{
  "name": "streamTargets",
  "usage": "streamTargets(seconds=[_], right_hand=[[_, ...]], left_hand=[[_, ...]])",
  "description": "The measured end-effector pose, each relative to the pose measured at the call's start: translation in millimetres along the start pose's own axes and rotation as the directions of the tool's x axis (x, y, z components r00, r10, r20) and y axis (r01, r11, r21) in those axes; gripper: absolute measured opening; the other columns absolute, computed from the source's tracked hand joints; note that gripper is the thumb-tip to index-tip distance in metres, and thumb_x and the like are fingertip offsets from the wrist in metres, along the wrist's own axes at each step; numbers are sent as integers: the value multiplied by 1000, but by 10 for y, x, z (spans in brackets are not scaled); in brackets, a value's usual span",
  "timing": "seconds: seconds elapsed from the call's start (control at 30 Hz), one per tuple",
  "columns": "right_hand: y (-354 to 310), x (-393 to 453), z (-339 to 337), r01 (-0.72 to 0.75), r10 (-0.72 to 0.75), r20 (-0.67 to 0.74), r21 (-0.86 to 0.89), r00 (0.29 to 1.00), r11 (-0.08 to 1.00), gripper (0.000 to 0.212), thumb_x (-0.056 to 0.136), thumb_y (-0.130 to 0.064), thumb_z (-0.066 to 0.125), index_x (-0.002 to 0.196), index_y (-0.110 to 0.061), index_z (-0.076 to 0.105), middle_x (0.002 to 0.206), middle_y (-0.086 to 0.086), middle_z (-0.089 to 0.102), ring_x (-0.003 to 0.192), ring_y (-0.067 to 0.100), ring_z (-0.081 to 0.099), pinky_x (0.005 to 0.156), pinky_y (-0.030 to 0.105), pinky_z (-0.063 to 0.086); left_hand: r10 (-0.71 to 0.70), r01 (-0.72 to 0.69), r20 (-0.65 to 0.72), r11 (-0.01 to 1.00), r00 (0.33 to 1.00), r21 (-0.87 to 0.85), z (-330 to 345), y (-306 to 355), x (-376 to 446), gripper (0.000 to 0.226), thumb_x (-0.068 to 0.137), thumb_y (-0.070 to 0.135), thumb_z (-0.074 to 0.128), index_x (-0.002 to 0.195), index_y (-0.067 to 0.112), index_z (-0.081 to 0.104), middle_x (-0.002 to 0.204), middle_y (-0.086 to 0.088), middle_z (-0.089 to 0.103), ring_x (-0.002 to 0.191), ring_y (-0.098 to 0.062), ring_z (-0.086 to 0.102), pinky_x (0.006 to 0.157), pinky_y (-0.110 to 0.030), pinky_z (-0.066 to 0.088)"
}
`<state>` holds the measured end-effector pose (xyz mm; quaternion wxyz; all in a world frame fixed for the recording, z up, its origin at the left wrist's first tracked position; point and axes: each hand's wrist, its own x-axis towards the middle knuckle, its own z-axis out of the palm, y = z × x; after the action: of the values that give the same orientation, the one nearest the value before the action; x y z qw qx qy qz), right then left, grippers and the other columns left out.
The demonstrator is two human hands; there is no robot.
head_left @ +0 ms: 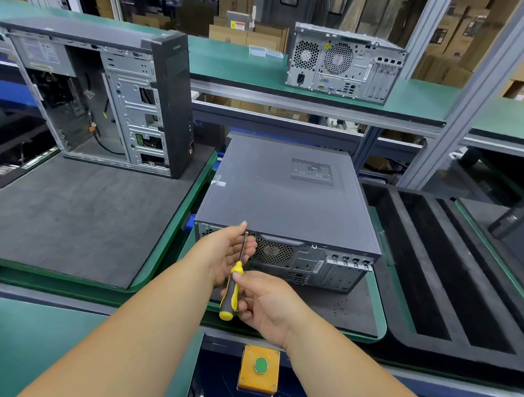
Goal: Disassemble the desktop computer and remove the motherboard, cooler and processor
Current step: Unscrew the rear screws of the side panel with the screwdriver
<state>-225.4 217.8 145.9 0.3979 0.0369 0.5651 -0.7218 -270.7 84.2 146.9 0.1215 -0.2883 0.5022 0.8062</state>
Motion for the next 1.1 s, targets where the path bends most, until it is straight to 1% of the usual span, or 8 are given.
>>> streamTargets(seconds=[0.27,0.37,0.57,0.73,0.83,0.93,1.03,1.1], right_hand=[[-19,41,-30,-32,29,-61,-55,998,998,12,90,-28,69,97,-19,70,61,-6,57,49,6,43,49,18,37],[-23,53,-39,-26,23,-61,-47,998,999,7,91,-23,68,96,-18,67,67,-3,61,45,5,38,47,17,35],[-74,41,-35,-12,12,9,-4,1000,1000,9,95,-20,61,96,-12,64,72,3,68,45,5,37,49,18,37],[-85,21,-45,-39,29,81,121,996,992,19,97,-9,43,107,-4,59,79,11,67,52,9,39,55,20,34],[-64,9,-59,9,-13,47,77,999,997,18,96,-4,46,107,-5,61,79,11,68,50,7,41,51,19,34],[-63,1,-57,42,-41,35,-15,999,999,13,94,-11,56,104,-11,64,78,6,65,49,7,40,49,20,30],[-67,7,-39,66,-64,25,-55,998,996,13,91,-18,63,104,-14,65,72,1,57,48,7,39,48,19,28],[-69,16,-18,65,-64,22,-65,998,996,11,90,-20,65,101,-16,67,69,0,54,47,7,40,47,18,29]], left_hand=[[-35,35,-22,999,999,-12,53,50,-11,22,91,25,64,83,6,68,67,-2,73,57,-9,69,51,-20,54],[-34,33,-37,999,999,-23,73,42,-19,20,91,24,65,83,5,67,64,-2,72,55,-9,68,51,-19,54],[-18,17,-68,1000,998,-6,39,13,-1,19,87,27,69,83,8,69,65,2,71,71,-11,65,72,-25,52],[-39,40,-73,999,997,9,17,3,-10,20,87,31,68,78,13,70,66,5,71,66,-7,63,51,-19,49],[-50,48,-49,997,998,-55,3,3,-19,16,90,24,66,82,10,69,67,2,72,60,-6,64,47,-18,50],[-51,49,-23,995,998,-84,-4,7,-32,19,95,17,58,82,7,67,65,-1,71,52,-7,65,43,-17,49],[-48,45,-30,993,998,-108,2,26,-51,19,97,12,53,85,4,66,67,-5,72,56,-11,68,60,-21,54],[-51,46,-51,994,997,-100,6,40,-67,18,96,10,52,87,2,66,70,-7,72,61,-14,69,64,-23,55]])
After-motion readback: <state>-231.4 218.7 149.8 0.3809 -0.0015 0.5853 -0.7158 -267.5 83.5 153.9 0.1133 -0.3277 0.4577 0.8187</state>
